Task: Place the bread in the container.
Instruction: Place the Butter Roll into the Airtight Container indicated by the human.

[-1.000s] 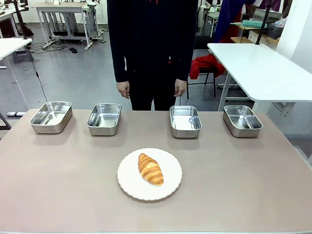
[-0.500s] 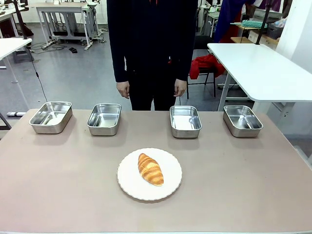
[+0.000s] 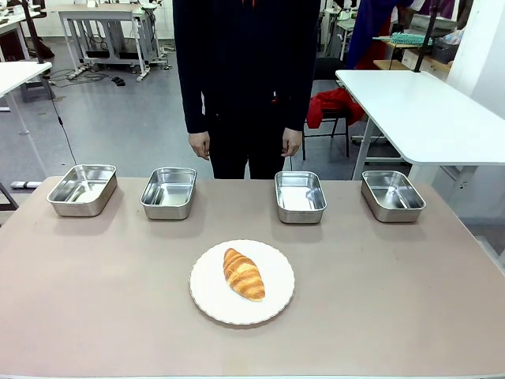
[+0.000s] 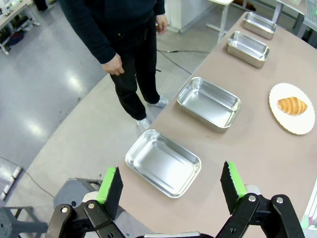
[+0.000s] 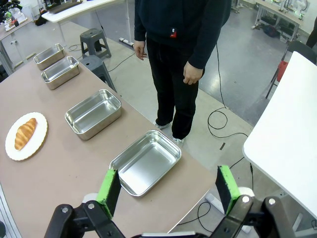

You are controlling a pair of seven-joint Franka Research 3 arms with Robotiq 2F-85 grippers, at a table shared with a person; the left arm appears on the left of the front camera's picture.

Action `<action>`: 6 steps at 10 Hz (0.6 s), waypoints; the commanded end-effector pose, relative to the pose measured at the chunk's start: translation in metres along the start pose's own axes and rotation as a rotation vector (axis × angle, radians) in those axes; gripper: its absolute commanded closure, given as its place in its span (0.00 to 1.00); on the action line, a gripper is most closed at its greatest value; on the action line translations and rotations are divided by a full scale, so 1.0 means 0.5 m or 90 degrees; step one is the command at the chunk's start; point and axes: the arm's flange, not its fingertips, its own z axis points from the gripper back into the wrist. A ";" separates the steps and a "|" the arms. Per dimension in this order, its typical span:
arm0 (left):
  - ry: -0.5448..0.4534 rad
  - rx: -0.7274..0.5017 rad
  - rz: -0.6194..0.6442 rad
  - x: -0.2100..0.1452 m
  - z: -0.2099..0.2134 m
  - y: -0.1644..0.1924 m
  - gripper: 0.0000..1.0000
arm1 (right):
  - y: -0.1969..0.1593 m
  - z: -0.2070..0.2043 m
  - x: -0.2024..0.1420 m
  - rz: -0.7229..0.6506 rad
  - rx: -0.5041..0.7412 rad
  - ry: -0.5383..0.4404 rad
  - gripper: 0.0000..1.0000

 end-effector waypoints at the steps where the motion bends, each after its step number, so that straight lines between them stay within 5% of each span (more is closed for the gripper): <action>1: -0.010 0.004 0.005 0.001 0.000 0.000 0.00 | 0.002 0.000 0.004 0.002 0.000 -0.002 0.00; 6: -0.010 0.004 0.005 0.001 0.000 0.000 0.00 | 0.002 0.000 0.004 0.002 0.000 -0.002 0.00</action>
